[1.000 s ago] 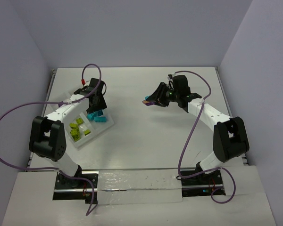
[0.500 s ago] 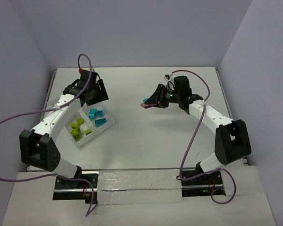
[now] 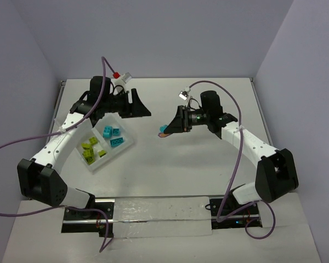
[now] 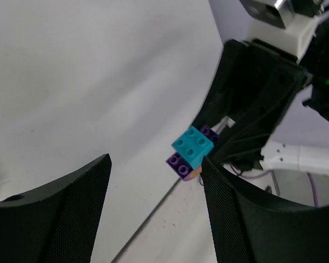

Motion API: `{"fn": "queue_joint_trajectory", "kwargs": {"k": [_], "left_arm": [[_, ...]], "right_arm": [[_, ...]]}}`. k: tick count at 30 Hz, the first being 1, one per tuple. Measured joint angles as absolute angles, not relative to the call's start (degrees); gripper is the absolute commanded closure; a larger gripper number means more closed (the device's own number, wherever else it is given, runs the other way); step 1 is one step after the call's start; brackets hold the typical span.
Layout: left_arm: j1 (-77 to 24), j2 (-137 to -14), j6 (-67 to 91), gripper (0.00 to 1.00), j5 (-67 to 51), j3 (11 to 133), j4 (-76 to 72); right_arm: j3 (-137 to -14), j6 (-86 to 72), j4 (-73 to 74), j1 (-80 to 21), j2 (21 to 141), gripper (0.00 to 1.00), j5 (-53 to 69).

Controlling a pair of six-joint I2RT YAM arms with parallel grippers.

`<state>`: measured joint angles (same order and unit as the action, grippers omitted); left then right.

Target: Sort the legos into containers by color

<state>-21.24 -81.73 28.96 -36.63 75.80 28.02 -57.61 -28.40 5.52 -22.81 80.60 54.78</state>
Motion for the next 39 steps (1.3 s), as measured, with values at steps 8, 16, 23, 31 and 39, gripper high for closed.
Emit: {"fn": "queue_joint_trajectory", "kwargs": {"k": [8, 16, 23, 31, 39], "left_arm": [[-25.4, -82.2, 24.7, 0.3, -48.4, 75.3, 27.0], [-26.9, -84.7, 19.8, 0.31, -52.9, 75.3, 29.5], [-26.9, -85.3, 18.2, 0.34, -55.2, 75.3, 30.6], [-27.0, -85.3, 19.7, 0.36, -60.8, 74.1, 27.2], [-27.3, -85.3, 20.3, 0.37, -65.0, 73.8, 26.3]], "right_arm": [[-58.1, -26.7, 5.7, -23.4, 80.4, 1.0, 59.6], [-62.1, -23.2, 9.7, -23.6, 80.5, 1.0, 66.0], [-64.6, -18.0, 16.0, -24.0, 81.1, 1.0, 68.7], [-65.2, -16.3, 18.4, -24.2, 81.8, 1.0, 70.0], [-66.1, -15.4, 19.1, -24.3, 82.0, 1.0, 71.1]]}}
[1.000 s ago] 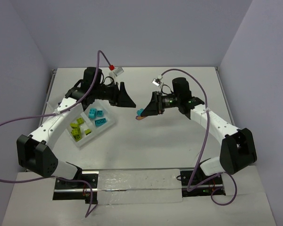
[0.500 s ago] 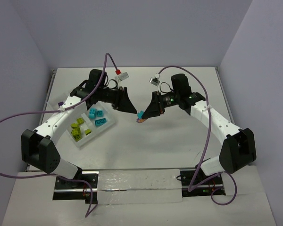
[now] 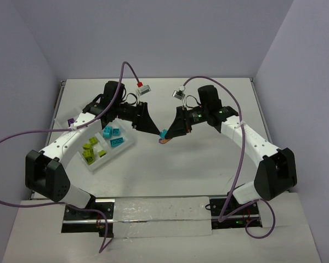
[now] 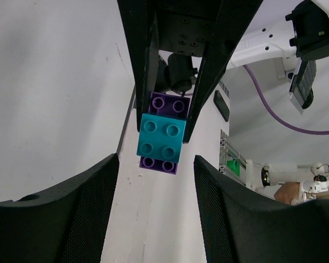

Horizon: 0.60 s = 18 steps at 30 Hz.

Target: Sort the legos into containers by color

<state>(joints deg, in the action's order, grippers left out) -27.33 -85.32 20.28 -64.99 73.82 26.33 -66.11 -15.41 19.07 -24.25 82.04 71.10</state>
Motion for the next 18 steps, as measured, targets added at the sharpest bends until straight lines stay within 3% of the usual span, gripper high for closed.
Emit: {"fn": "queue_joint_trajectory", "kwargs": {"k": [12, 18], "left_arm": [[-29.4, -85.3, 20.7, 0.41, -66.5, 73.8, 25.7], [-29.5, -85.3, 22.1, 0.47, -66.7, 73.2, 23.4]], "right_arm": [[-67.9, -14.4, 21.0, -25.0, 83.0, 1.0, 71.4], [-68.3, -14.1, 21.4, -25.4, 83.1, 1.0, 71.4]]}}
